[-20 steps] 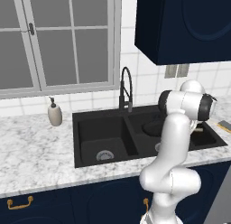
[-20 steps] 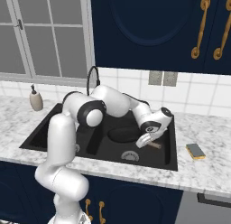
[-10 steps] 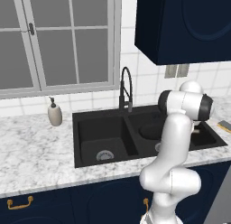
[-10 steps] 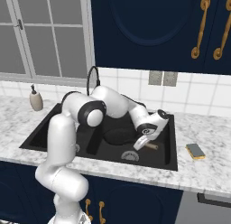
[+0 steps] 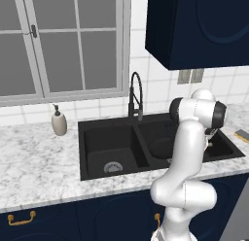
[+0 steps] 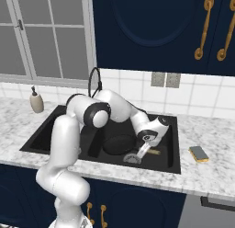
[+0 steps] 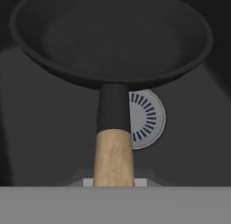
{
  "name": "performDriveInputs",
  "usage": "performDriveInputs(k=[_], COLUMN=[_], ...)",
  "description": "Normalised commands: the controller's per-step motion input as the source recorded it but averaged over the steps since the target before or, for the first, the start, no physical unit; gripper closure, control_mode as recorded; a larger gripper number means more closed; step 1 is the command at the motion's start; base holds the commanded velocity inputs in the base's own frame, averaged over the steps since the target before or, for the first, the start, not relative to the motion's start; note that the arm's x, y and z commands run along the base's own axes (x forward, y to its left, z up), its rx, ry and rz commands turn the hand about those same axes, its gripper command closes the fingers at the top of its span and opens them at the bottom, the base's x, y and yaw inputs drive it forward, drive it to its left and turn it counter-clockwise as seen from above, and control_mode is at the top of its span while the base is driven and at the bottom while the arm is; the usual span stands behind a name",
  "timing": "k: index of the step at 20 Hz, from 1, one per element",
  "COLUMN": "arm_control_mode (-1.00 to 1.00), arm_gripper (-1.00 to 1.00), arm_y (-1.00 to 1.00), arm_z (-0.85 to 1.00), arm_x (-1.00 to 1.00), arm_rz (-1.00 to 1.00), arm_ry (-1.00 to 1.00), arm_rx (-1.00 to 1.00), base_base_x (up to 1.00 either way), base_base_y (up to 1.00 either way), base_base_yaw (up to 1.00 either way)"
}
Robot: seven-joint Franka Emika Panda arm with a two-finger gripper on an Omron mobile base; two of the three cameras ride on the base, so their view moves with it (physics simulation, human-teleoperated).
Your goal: Pick the pan and sponge and place them into the sink. Then turn on the water.
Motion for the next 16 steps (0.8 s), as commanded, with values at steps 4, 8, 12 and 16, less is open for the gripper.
performDriveInputs(k=[4, 8, 12, 16], arm_control_mode=[-1.00, -1.00, -1.00, -1.00], arm_gripper=[1.00, 1.00, 1.00, 1.00], arm_y=[0.00, 0.00, 0.00, 0.00], arm_z=[-0.20, -0.27, -0.32, -0.22], arm_x=[0.17, 0.34, 0.29, 0.18], arm_rz=[0.00, 0.00, 0.00, 0.00], arm_ry=[0.07, 0.07, 0.01, 0.00], arm_rx=[-0.06, -0.07, -0.05, -0.04], base_base_x=[0.00, 0.00, 0.00, 0.00], base_base_y=[0.00, 0.00, 0.00, 0.00], base_base_yaw=[0.00, 0.00, 0.00, 0.00])
